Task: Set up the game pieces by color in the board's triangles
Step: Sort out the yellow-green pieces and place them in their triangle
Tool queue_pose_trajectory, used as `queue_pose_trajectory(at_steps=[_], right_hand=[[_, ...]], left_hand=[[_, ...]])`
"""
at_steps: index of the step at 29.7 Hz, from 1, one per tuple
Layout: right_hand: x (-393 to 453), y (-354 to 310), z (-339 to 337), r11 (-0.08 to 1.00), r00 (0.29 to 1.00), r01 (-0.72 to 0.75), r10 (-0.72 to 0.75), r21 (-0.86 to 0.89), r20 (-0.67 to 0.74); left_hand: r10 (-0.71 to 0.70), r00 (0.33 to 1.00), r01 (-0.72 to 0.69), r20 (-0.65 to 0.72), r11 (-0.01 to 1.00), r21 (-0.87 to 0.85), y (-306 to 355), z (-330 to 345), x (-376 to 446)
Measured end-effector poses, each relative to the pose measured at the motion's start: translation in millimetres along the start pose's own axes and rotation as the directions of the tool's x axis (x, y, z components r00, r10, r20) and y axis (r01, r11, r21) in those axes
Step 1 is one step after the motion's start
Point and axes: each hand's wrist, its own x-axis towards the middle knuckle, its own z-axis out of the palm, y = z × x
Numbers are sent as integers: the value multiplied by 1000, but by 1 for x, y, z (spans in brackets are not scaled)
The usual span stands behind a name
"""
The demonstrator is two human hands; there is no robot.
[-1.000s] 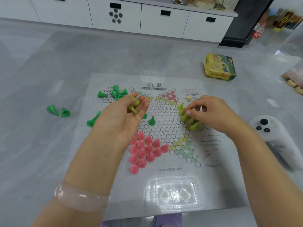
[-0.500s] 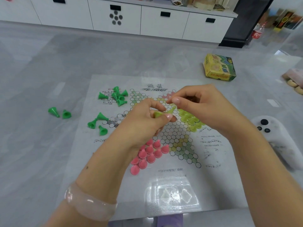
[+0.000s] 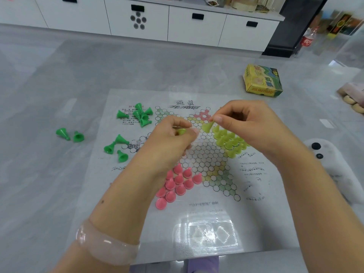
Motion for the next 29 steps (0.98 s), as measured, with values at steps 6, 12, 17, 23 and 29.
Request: queue_pose_trajectory(at_steps=[6,12,17,23,29], right_hand=[[-2,20,-14,937,991,-117,134,-328,27],[-2,29,-10,878,986,-97,149,-469,75],[-2,32,-9,863,986,-90,148,-497,78],[-2,35,-9,862,984,-97,156,-497,80],[-1,34,-8,859,983,-106,167,-501,78]], left_hand=[[-6,1000,3,-31,993,-115,5,-2,1],[37,999,-44,-38,976,-212,5,-3,-3],[54,995,-69,-78,977,-204,5,-6,-2],[53,992,-69,-113,988,-141,4,-6,-1],[52,992,-65,-114,991,-120,4,-6,-2]])
